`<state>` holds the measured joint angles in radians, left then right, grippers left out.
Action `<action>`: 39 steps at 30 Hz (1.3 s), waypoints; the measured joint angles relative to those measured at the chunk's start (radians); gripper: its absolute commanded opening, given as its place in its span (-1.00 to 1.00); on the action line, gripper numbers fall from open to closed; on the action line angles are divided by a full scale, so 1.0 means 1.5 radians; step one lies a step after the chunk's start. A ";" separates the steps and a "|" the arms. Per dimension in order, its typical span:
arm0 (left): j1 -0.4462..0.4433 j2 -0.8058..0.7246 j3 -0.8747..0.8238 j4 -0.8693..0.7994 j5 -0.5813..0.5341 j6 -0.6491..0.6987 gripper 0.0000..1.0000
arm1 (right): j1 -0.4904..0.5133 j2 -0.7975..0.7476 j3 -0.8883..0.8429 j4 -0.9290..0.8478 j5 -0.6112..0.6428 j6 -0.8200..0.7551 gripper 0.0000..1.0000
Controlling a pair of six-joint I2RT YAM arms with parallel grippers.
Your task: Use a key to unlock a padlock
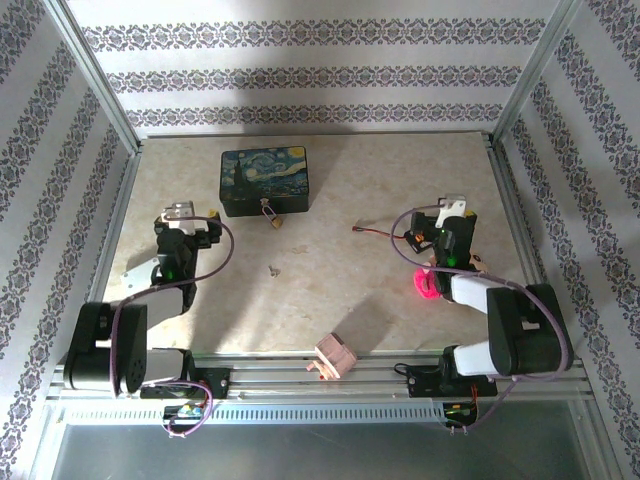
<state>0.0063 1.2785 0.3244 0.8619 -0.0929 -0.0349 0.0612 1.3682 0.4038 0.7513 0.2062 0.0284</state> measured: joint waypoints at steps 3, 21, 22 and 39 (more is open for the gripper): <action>0.000 -0.057 0.001 -0.048 -0.014 -0.034 0.99 | 0.015 -0.047 0.012 -0.076 0.019 0.005 0.97; -0.054 -0.147 0.080 -0.431 0.057 -0.294 0.99 | 0.254 -0.188 0.222 -0.688 0.214 0.197 0.96; -0.065 -0.151 0.085 -0.450 0.057 -0.304 0.99 | 0.276 -0.181 0.237 -0.713 0.226 0.212 0.96; -0.376 -0.012 0.200 -0.674 -0.019 -0.440 0.49 | 0.358 0.060 0.426 -0.988 0.246 0.395 0.96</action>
<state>-0.5571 1.2602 0.6243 -0.1490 -0.1215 -0.6952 0.5983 1.4586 1.0431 -0.7307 0.5751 0.6212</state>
